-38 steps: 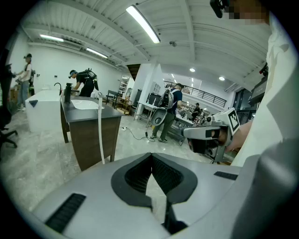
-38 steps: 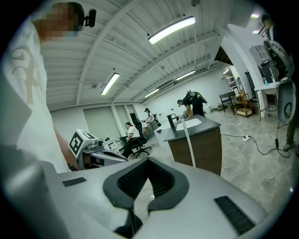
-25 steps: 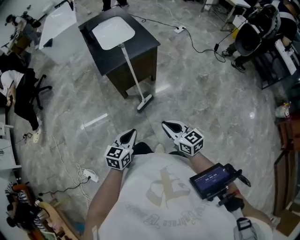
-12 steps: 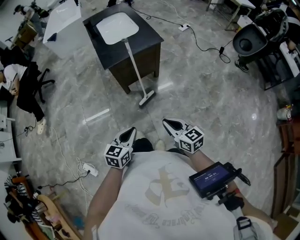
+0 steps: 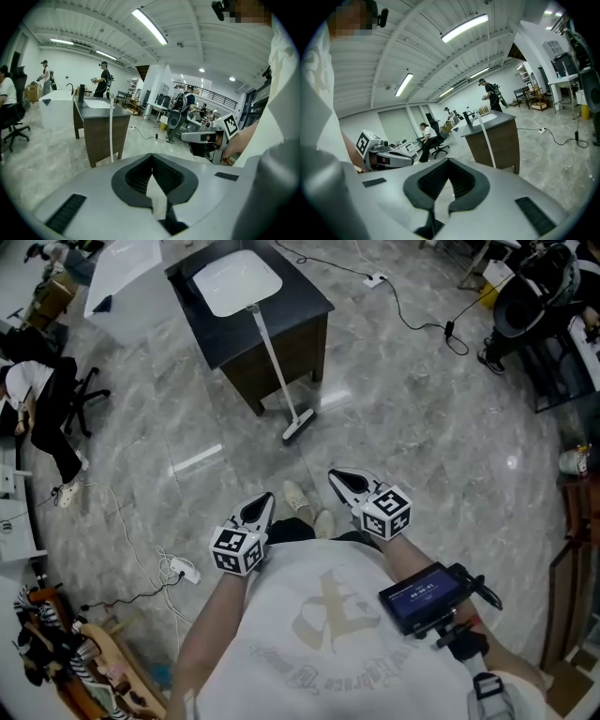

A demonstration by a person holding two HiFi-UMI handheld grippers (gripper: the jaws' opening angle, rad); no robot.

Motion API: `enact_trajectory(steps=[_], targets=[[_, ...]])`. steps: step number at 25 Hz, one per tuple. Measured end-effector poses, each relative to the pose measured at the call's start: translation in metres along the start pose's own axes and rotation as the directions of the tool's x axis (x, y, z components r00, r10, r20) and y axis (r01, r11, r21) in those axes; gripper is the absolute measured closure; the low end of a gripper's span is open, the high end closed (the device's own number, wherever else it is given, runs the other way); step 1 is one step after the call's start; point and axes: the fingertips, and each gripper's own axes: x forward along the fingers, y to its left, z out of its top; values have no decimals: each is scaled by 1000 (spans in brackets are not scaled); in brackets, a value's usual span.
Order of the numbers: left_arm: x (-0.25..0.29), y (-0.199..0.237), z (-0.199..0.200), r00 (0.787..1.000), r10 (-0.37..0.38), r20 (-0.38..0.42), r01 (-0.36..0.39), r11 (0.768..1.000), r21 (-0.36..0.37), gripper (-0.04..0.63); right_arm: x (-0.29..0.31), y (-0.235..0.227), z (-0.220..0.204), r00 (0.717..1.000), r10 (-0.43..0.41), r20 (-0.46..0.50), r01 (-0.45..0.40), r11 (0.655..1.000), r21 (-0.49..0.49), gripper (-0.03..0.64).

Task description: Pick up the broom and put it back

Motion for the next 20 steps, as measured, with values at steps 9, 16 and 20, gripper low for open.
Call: enact_trajectory(steps=[9,16,20], targets=[[15,25,23,1000,-15,11,15,1000,-5,583,22,-17,22,1000,-28,-8,28,1000,-7,600],[26,55,46,1000,-9,28,9,1000,-11,583,51,-25,51,1000,-16,-9,15,999,-37,600],[44,76,55,999,-13,30,13,1000,-21,583,71,-39,58,999,-18,-27,17,999,-41,600]])
